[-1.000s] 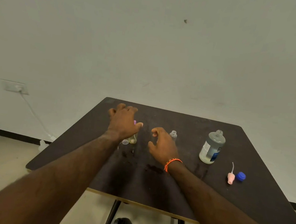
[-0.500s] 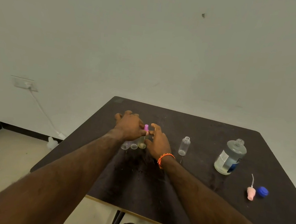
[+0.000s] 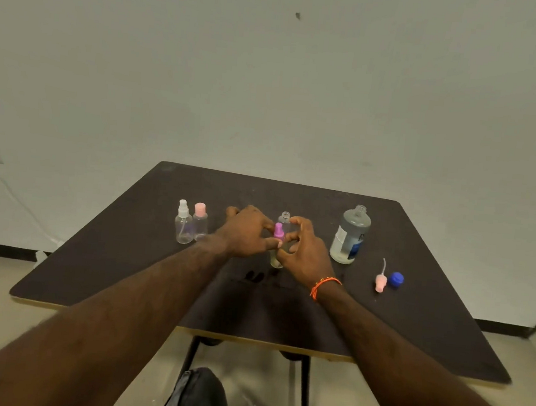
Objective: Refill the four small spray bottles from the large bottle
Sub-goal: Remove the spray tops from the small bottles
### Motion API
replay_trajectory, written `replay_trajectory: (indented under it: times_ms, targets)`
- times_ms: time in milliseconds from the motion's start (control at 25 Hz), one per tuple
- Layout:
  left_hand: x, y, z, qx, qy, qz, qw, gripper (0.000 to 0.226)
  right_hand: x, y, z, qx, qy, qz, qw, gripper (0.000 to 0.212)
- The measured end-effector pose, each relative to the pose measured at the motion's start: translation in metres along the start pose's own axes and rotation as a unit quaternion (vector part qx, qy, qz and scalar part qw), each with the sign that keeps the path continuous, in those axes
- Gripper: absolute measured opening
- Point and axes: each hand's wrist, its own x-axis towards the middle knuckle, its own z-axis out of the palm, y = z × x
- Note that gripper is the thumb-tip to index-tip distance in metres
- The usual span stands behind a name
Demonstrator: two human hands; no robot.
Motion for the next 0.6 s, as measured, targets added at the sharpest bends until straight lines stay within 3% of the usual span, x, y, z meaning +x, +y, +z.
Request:
replay_trajectory:
  times_ms: [160,400,600]
  targets:
    - [0.004,0.023,0.029,-0.044,-0.030,0.001,0.999,0.034,-0.019,0.022,-0.020,-0.003,-0.002,0.027,1.000,0.072]
    - [0.003,0.028,0.043,-0.098,-0.014,-0.018,0.995,0.034,-0.020,0.035,-0.026,0.042,-0.011,0.059,0.997,0.074]
    - [-0.003,0.029,0.058,-0.192,0.029,-0.043,0.980,0.040,-0.017,0.036,-0.033,0.023,0.004,0.087,0.996,0.054]
